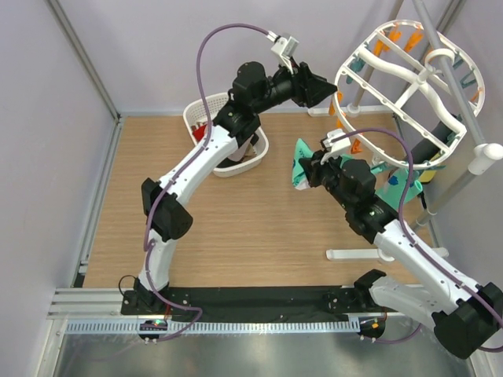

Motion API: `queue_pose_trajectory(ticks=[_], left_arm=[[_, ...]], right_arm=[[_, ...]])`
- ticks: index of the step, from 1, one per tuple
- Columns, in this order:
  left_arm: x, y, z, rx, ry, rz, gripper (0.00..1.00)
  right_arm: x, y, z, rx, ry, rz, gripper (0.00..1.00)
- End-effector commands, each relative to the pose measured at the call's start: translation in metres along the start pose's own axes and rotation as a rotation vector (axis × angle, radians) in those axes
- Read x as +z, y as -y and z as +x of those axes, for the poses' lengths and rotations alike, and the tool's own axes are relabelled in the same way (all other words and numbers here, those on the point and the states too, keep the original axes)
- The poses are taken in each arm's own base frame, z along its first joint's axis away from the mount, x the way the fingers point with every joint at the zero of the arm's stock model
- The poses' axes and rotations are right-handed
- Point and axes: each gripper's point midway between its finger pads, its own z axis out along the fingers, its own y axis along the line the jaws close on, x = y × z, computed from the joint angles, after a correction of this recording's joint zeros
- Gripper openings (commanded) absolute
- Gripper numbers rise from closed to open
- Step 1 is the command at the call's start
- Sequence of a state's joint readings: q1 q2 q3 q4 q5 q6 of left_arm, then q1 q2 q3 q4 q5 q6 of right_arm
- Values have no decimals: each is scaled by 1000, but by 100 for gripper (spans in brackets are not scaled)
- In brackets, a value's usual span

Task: Remove the socks clipped to the hanger
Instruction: Adjust the hanger on the clothesline.

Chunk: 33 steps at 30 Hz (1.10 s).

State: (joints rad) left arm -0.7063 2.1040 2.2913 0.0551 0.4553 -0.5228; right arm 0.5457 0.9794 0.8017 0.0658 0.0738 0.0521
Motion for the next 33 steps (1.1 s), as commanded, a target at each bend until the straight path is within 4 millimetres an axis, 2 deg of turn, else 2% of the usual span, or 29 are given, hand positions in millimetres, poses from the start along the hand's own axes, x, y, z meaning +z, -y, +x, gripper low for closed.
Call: queue_pose_trajectory(ticks=[1,5,7,8,9,10,12,13,14,15,19,20,21,22,23,25,26,28,29,30,31,32,33], left_arm=[[6,10,-17,-15,66,61,54],[16,10,-16,-57,91,101,50],[20,10,-10,-93,84,129,50],[20,13,-12,-92,101,149,48],[20,13,-11,-105,104,157,43],[21,12,-9,-112,103,159,40],[21,14,-11,-108,115,167,35],[21,13,-14,-106,129,162,33],[22,12,-16,-105,138,157,32],[22,11,-18,-105,149,152,31],[25,5,-33,-113,242,127,30],[27,-1,-35,-123,268,108,30],[28,-3,-37,-128,286,109,30],[28,-2,-43,-130,315,115,30],[32,-8,-44,-133,339,103,30],[34,-12,-50,-135,373,89,30],[35,-15,-51,-135,386,82,31],[35,-24,-56,-138,420,56,36],[32,-31,-59,-146,421,43,46],[26,-27,-69,-141,423,52,51],[24,-34,-61,-154,391,40,56],[16,-41,-67,-148,388,29,65],[4,-26,-86,-138,400,52,69]], right_arm=[[-12,-2,-9,34,25,-11,1],[-16,0,-7,33,14,1,1],[-18,0,-8,37,14,4,2],[-19,1,-9,43,18,7,6],[-20,1,-9,47,15,13,11],[-24,4,-6,52,-2,24,24],[-30,5,-12,73,0,40,34],[-37,7,-11,86,-12,49,45],[-41,7,-17,99,-5,56,48],[-47,8,-11,118,-34,64,52],[-69,10,-15,164,-74,86,64],[-77,9,-23,174,-60,84,72],[-84,9,-19,181,-86,84,76],[-90,8,-22,201,-83,82,78],[-100,8,-33,212,-53,81,80],[-112,14,-35,234,-65,122,80],[-119,17,-49,242,-41,135,81],[-129,23,-51,244,-55,171,80],[-135,26,-63,244,-33,188,78],[-138,28,-64,234,-44,201,75],[-141,30,-69,227,-37,206,72],[-145,35,-81,210,-12,231,69],[-148,40,-84,204,-19,259,61]])
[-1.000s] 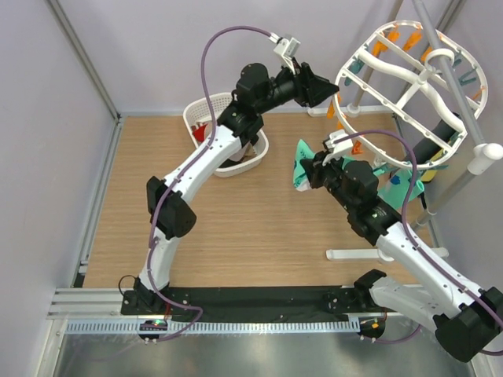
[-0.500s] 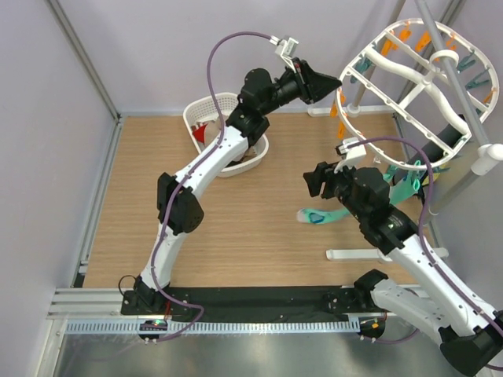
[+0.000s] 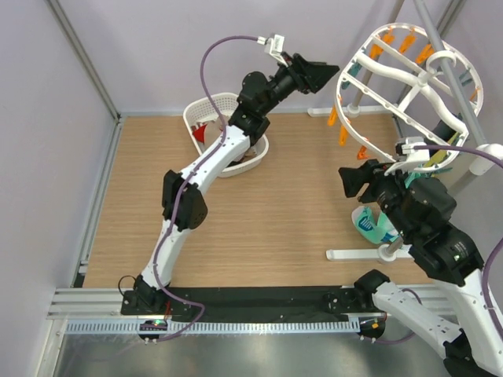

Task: Remove the socks clipped to the hanger
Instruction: Adjust the hanger on the clothesline.

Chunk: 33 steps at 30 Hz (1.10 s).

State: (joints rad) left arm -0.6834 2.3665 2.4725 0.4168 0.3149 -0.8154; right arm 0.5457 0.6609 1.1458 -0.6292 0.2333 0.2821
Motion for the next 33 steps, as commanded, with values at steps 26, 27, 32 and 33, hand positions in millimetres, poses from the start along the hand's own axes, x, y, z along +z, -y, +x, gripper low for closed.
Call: queue_pose_trajectory(ticks=[26,27,32,33], left_arm=[[-215,33,-42,115,-154,-241,73],[-217,35,-42,113,-160,-238,73],[-214,44,-36,96,-172,-210,72],[-214,46,-34,97,-178,-202,72]], right_arm=[[15,38,-50,-375,-390,341,75],[17,36,-54,-371,-378,334,72],[56,18,-81,-348,-272,302,42],[64,13,-84,-341,-256,286,39]])
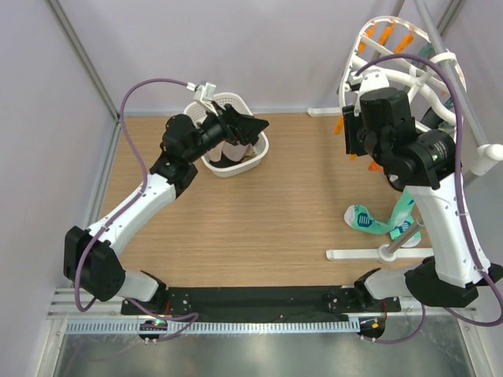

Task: Remove the socks clipped to the hanger
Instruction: Adjust the hanger on the clothesline.

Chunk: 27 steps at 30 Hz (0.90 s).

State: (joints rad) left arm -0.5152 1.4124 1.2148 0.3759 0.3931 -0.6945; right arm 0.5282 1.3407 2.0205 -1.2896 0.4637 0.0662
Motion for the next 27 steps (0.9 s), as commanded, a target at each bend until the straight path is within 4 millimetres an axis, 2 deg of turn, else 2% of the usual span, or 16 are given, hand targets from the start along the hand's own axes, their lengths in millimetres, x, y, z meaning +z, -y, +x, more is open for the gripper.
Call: queue_pose_trajectory(ticks=[1,2,4,5,11,14,15,16,18,19,21,23,24,25,26,27], left_arm=[[-4,30,-13,47,32,80,72],[-4,30,-10,44,25,81,72],[-4,29,-5,43,14,82,71],[-4,28,-1,43,8,81,71],[1,30,12,41,-20,96,71],[4,39,25,43,-47,126,71],[5,41,28,40,-50,126,71],[6,47,36,37,-64,140,71],[7,59,46,49,-74,170,71],[7,62,52,52,-83,178,71],[9,78,62,69,-87,219,72],[14,89,67,77,-81,254,72],[18,98,80,75,-101,284,73],[20,107,86,79,-114,322,73],[25,118,84,87,-102,360,73],[28,131,94,82,-116,394,73]], right_arm=[[3,-6,-50,51,157,-20,36],[17,-12,-59,52,163,-9,34],[27,-8,-72,54,189,44,33],[39,-12,-81,59,202,60,33],[67,-9,-121,140,321,174,30],[78,-11,-136,176,366,199,43],[86,-15,-138,176,364,198,53],[82,-13,-147,190,387,191,62],[83,-19,-146,161,352,159,75],[73,-18,-157,172,374,141,82],[65,-21,-143,135,311,94,87],[41,-14,-134,141,303,66,91],[46,-17,-119,123,259,58,91],[36,-13,-114,123,262,50,92],[14,-2,-111,140,288,46,93],[6,1,-106,143,287,41,93]])
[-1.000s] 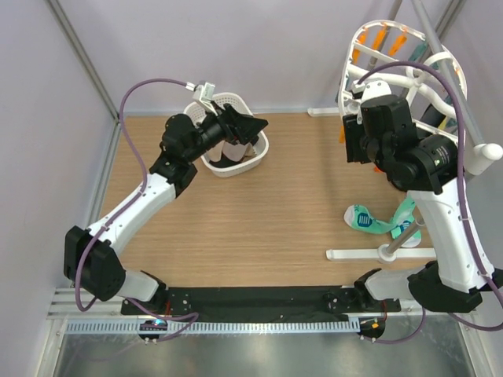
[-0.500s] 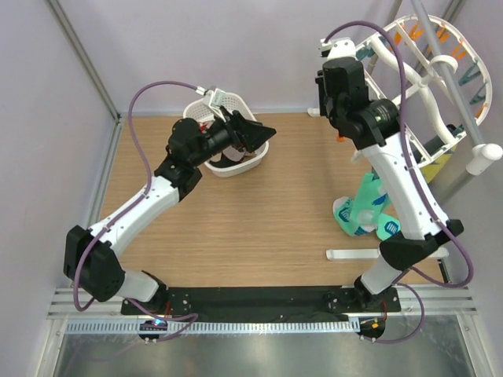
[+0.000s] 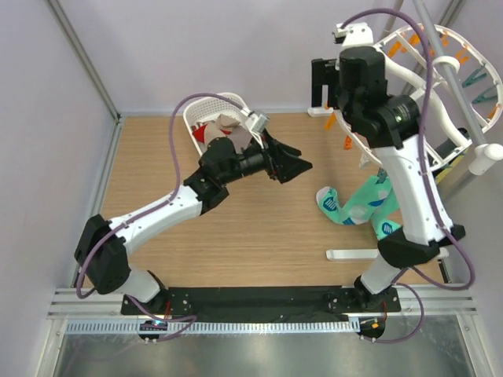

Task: Remove the socks clipped to the hanger
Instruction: Adjust the hanger on the clothesline.

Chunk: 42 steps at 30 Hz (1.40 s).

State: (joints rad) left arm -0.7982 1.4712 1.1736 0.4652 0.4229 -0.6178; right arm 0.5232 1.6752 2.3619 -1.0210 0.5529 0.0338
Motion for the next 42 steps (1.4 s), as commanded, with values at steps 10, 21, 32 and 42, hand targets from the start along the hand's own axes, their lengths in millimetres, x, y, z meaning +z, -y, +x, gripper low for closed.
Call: queue_pose_trajectory(ticks=[10,21,32,42], left_arm=[[97,54,-47,-49,195,281,72],[145,24,-71,-50,222,159,49],[137,-40,-109,-151,256,75,40],[149,-22,-114,-403,163,284,22]], right_arm=[[-134,91,37,97,22,49,81],[-155,96,54,6,-32,-8,78],[-152,97,78,-38,-95,-2,72],[-123,94,84,-156,-128,59,72]])
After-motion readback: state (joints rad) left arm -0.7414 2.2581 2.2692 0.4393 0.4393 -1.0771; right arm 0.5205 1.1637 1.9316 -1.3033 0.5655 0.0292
